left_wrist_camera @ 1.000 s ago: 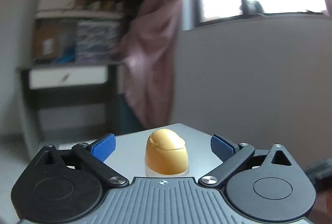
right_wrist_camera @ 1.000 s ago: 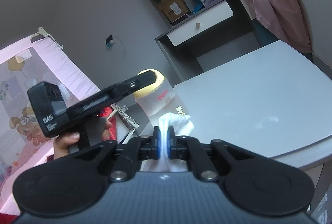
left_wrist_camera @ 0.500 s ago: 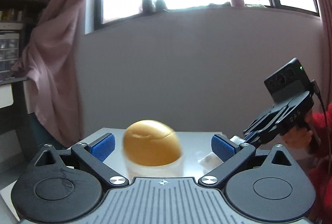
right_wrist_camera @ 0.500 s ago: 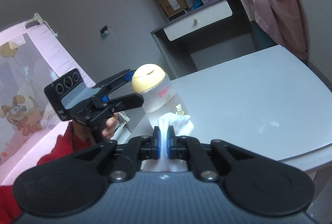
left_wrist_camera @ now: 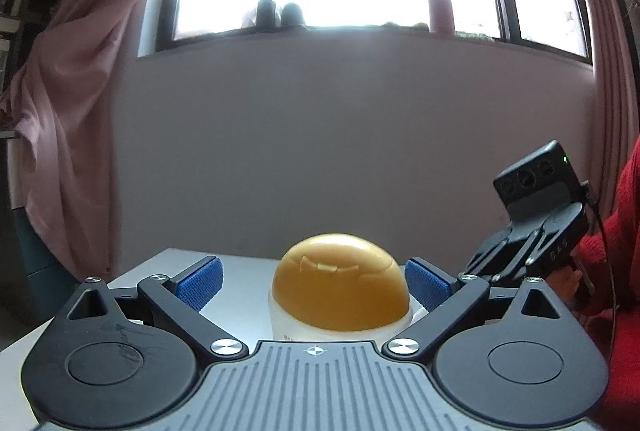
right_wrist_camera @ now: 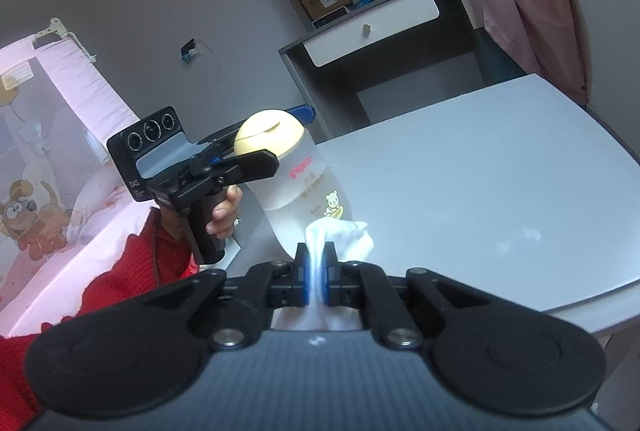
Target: Clean container
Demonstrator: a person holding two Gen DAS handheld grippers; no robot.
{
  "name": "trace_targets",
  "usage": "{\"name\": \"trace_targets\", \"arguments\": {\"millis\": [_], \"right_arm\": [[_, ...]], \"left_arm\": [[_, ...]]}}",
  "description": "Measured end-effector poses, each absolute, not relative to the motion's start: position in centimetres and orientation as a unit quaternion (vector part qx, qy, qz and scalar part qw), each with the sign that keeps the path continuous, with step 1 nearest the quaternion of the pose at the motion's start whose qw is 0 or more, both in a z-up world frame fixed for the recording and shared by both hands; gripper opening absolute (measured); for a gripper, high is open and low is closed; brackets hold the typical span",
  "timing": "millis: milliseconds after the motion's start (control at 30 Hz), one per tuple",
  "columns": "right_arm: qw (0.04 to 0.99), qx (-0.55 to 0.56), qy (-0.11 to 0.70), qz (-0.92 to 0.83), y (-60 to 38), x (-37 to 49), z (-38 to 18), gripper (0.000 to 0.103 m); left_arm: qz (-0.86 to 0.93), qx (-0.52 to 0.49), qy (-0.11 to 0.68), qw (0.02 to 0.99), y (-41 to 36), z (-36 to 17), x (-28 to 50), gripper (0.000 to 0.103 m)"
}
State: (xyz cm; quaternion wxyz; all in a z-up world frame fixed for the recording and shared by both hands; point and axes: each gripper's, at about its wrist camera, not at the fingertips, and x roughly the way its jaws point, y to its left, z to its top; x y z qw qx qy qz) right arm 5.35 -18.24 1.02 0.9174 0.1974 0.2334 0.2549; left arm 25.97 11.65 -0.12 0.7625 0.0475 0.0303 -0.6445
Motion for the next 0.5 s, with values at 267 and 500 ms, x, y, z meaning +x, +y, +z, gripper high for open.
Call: {"name": "trace_targets", "arguments": {"millis": [267,500], "right_arm": [[0.914,0.201,0.230,0.265,-18.4,5.0,0.8,0.006],[0.913,0.207,0.227,0.269,-18.7,4.6,0.5,0.006]], "left_arm": [[-0.636,0.036,0.059,0.769,11.2,-0.3,25.1,0.065],[-0.554,0.038,0.079,0.828,10.9,0.2,21.7,0.065]]}}
